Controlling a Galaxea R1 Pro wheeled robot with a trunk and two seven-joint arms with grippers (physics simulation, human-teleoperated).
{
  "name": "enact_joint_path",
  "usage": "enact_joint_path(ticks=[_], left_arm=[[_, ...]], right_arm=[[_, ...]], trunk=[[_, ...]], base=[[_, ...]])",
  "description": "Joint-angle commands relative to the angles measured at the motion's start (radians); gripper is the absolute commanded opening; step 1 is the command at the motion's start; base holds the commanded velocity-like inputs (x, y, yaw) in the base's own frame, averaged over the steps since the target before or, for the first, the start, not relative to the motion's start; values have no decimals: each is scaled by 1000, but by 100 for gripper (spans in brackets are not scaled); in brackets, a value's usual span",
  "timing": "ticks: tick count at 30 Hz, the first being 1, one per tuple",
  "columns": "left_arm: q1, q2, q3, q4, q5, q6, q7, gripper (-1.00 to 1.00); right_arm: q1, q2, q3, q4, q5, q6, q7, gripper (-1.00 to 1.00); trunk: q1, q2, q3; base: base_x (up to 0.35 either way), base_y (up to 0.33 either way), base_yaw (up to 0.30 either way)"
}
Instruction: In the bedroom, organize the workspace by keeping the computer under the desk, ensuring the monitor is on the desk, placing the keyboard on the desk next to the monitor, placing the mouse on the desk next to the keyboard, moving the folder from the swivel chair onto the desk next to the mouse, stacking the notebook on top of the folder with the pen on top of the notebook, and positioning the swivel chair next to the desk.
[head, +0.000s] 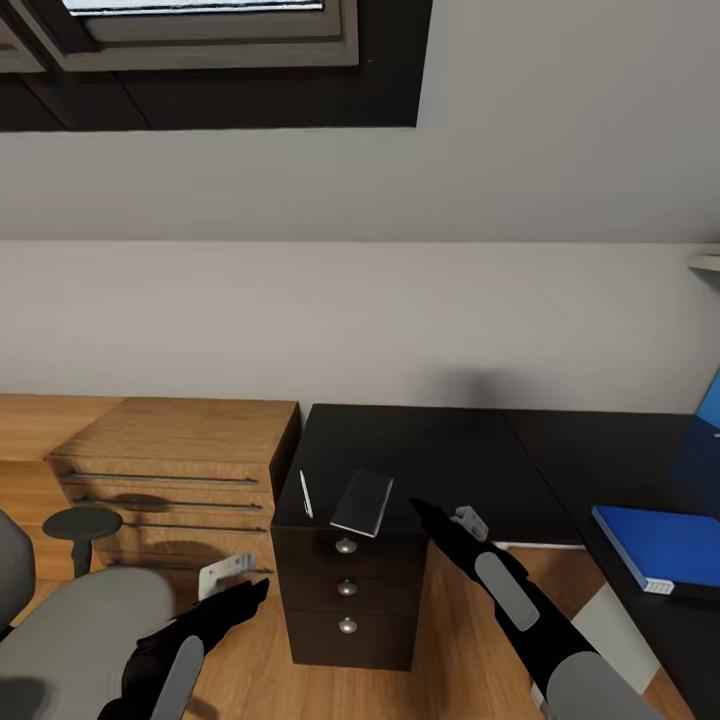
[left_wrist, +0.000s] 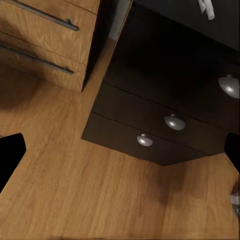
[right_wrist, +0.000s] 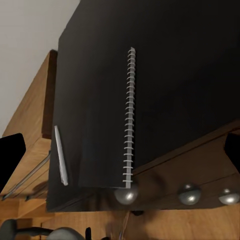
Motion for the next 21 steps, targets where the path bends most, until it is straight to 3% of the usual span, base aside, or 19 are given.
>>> enact_joint_path(ticks=[1,5,10,17,21], left_arm=[[1,0,0,-14,11,14,8,100],[9,-1,0,-43,25,42,8,100],[70,1,1,-68,33,27,9,100],[109,-8,0,-28,33,-12,6,100],[132,-11,2,-6,31,-9,7,100]], right_arm=[[-1,-1,4,-1,-5,1,1,100],[-1,-1,16,-2,-5,1,1,100],[-1,-1,31,-4,-4,0,1,100],[3,39,18,36,-5,-37,40,100],[4,61,41,15,-3,-14,17,100]], trunk=[[4,-8,-4],[19,-36,-17],[38,-71,-33],[38,-71,-33],[38,-71,-33]], base=[[0,0,0],[0,0,0],[0,0,0],[0,0,0],[0,0,0]])
